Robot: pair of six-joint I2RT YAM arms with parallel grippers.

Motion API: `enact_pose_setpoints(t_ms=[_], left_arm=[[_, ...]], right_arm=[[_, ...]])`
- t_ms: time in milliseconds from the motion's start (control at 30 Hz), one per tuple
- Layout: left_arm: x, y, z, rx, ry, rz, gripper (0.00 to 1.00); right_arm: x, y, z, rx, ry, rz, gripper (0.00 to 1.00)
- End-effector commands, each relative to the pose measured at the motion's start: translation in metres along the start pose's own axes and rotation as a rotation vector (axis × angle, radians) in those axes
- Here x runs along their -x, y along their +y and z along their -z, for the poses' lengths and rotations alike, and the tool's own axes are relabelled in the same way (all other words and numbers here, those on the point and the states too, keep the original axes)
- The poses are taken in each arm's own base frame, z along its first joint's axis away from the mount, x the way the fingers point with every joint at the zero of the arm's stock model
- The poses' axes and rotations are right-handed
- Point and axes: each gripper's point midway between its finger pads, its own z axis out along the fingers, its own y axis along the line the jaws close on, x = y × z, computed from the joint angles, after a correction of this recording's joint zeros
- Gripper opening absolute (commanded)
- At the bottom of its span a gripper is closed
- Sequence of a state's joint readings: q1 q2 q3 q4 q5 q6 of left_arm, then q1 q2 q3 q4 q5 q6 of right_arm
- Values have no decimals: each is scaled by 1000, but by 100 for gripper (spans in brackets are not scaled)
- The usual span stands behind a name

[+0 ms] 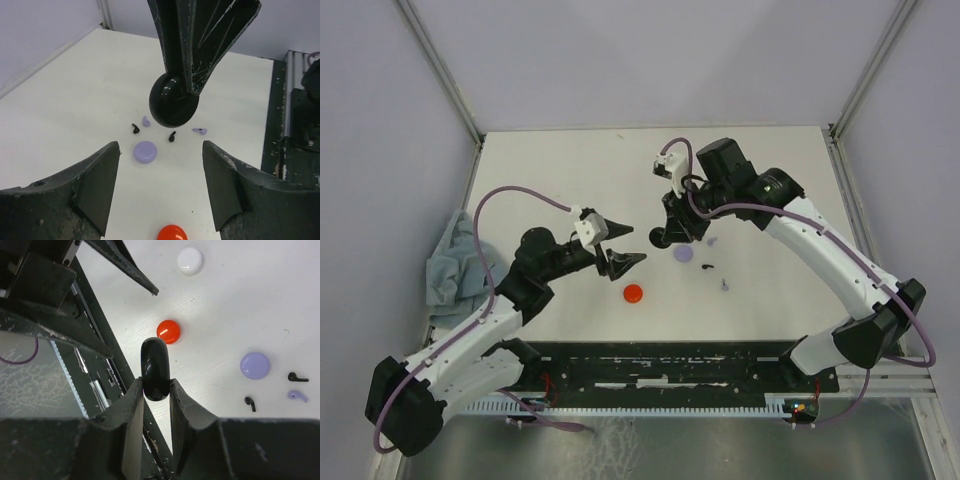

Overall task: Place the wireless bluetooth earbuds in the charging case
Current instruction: Pick up the charging case at the center of the board.

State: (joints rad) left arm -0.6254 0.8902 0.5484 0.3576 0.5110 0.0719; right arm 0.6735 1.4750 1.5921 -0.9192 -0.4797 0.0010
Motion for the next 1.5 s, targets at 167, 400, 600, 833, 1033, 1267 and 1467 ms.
enact_pose_setpoints(t_ms=[167, 400, 600, 833, 1033, 1267, 1467], left_arm=[[40, -28, -1, -303, -104, 153, 70], [49, -31, -8, -363, -149, 200, 64], [49, -32, -10, -378, -165, 208, 59], [44, -32, -12, -381, -155, 230, 52], [42, -32, -11, -376, -147, 254, 43], [41, -34, -10, -375, -144, 280, 39], [45, -38, -10, -383, -153, 284, 39]], right_arm=[[16, 27, 28, 112, -67, 277, 13], [23, 36, 28, 156, -102, 331, 13], [31, 46, 24, 192, -147, 343, 13], [35, 47, 27, 184, -162, 355, 13], [34, 47, 31, 168, -168, 361, 13], [33, 50, 33, 174, -172, 356, 13], [32, 52, 32, 179, -171, 360, 13]])
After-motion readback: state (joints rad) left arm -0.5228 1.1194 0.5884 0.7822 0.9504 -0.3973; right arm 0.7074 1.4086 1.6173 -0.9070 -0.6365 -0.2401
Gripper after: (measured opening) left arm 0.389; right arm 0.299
